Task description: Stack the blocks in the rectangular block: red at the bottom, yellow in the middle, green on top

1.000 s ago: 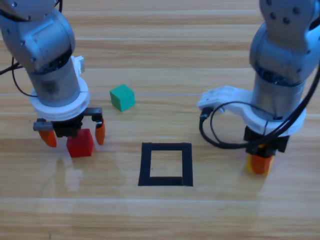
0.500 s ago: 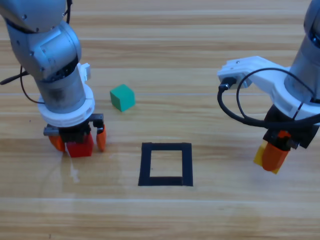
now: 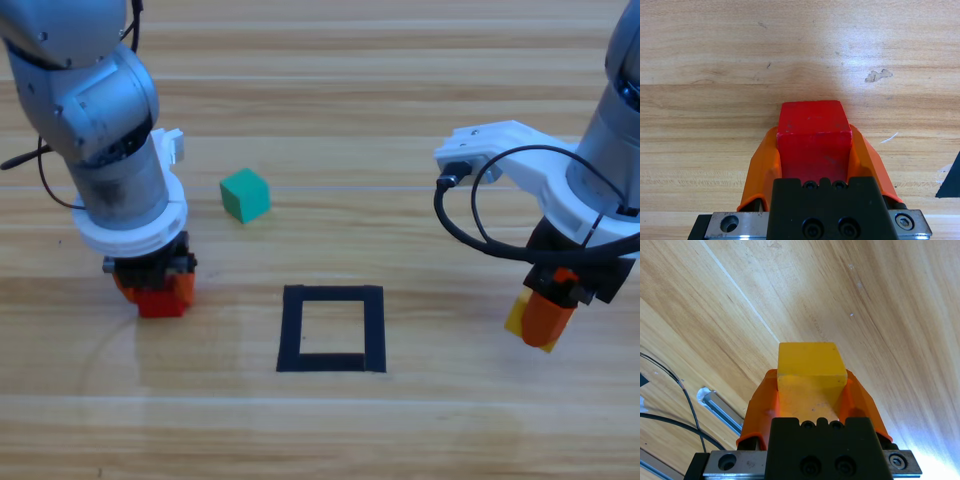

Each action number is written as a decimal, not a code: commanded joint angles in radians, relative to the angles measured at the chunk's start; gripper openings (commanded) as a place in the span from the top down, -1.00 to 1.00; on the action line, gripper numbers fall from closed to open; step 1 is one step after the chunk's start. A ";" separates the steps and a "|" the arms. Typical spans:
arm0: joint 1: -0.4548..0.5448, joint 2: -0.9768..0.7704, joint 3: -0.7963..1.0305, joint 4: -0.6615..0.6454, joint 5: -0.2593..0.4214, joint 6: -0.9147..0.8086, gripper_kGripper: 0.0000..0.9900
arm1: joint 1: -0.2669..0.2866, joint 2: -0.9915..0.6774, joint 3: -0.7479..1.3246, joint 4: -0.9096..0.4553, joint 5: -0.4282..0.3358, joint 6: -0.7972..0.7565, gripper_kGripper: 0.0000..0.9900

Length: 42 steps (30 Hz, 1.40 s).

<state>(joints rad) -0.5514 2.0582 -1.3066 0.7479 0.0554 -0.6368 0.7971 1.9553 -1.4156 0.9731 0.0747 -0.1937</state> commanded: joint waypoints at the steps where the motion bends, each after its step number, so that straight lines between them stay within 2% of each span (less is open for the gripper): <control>1: -0.113 0.033 -0.079 0.059 0.000 -0.030 0.76 | -0.012 0.031 0.023 -0.019 0.002 0.000 1.00; 3: -0.163 0.069 -0.151 0.116 0.004 -0.060 0.84 | -0.012 0.033 0.023 -0.021 0.002 0.000 1.00; 5: -0.206 0.115 -0.229 0.171 0.004 -0.077 1.00 | -0.012 0.033 0.024 -0.022 0.002 0.002 1.00; 7: -0.242 0.165 -0.304 0.225 0.003 -0.093 1.00 | -0.012 0.031 0.023 -0.024 -0.001 0.005 1.00; 13: -0.301 0.194 -0.350 0.228 -0.032 -0.139 1.00 | -0.016 0.031 0.023 -0.028 -0.004 0.034 1.00; 42: -0.323 0.252 -0.461 0.215 -0.094 -0.242 1.00 | -0.045 0.014 0.032 -0.048 -0.062 0.077 1.00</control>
<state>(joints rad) -0.8555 2.2494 -1.7542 0.9674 -0.0257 -0.8645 0.7840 1.9554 -1.4129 0.9544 0.0284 -0.1286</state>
